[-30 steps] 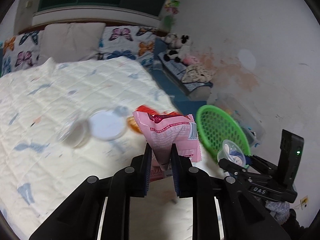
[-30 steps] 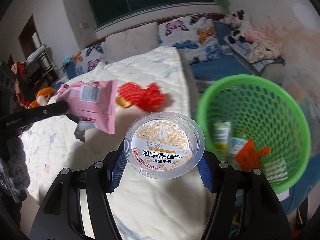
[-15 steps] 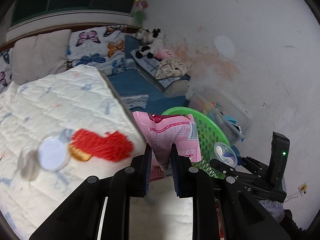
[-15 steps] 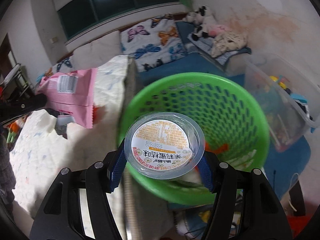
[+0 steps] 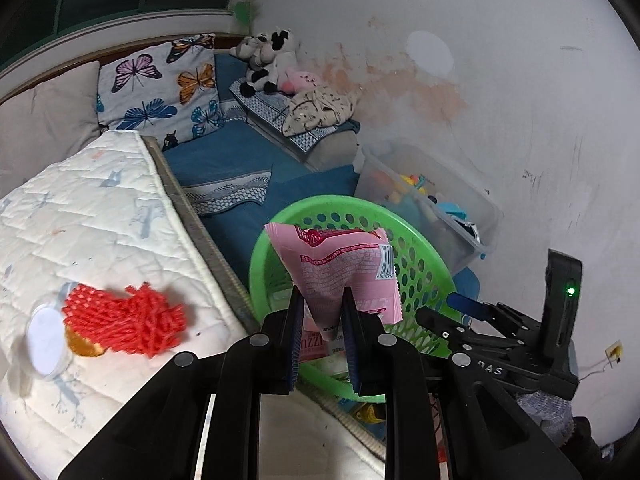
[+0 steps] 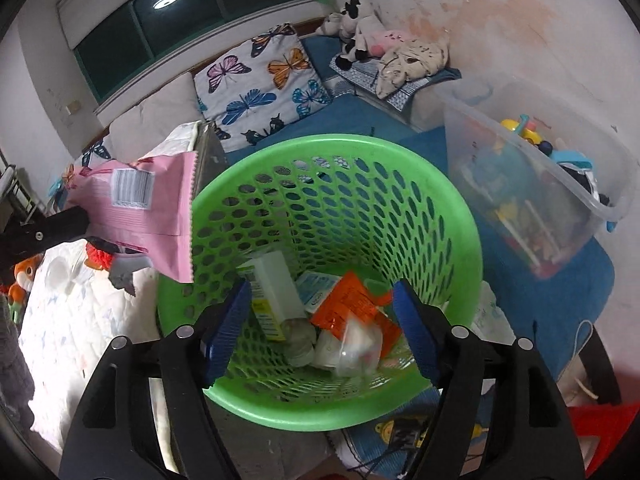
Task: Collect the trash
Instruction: 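Drop the pudding cup in the basket with the right tool while the left drops the packet, then grasp the red mesh net with the right tool while the left tool grasps the small clear cup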
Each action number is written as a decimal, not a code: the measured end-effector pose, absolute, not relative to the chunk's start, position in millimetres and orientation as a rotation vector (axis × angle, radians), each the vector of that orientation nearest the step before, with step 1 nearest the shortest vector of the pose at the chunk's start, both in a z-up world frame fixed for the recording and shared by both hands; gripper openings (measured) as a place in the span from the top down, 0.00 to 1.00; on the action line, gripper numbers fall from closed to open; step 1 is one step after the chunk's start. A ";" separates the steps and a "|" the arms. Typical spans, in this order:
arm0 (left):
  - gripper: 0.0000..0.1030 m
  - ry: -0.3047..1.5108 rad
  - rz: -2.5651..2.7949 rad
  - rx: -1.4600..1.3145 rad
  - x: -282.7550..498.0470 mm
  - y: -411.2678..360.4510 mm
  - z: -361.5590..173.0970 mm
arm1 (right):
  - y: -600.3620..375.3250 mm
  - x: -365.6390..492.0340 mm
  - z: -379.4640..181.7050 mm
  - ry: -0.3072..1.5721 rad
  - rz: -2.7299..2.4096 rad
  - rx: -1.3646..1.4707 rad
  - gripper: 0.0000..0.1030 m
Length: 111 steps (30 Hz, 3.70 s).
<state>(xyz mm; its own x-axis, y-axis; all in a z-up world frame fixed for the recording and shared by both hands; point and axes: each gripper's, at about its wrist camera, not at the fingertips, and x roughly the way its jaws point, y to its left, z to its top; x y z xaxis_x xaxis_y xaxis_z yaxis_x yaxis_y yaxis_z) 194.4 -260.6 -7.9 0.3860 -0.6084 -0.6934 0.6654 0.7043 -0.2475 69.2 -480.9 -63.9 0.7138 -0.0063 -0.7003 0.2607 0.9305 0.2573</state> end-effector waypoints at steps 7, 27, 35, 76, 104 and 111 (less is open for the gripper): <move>0.82 0.899 -0.827 0.102 196.3 -286.0 -26.0 | -490.5 53.3 -57.4 0.729 -0.157 0.386 0.29; 0.53 0.915 -0.819 0.120 180.8 -287.3 -44.6 | -485.4 37.1 -51.0 0.706 -0.139 0.401 0.28; 0.53 0.885 -0.738 0.097 179.2 -243.8 -41.8 | -457.6 45.6 -45.5 0.708 -0.076 0.364 0.23; 0.37 0.786 -0.213 0.287 242.2 -27.9 -67.6 | -291.6 135.0 -40.9 0.792 0.222 0.177 0.14; 0.64 0.811 -0.296 0.275 264.7 -20.6 -81.7 | -254.5 227.2 -81.7 0.898 0.231 0.036 0.33; 0.67 0.803 -0.299 0.255 258.6 -16.5 -75.8 | -264.8 221.2 -78.0 0.882 0.241 0.088 0.52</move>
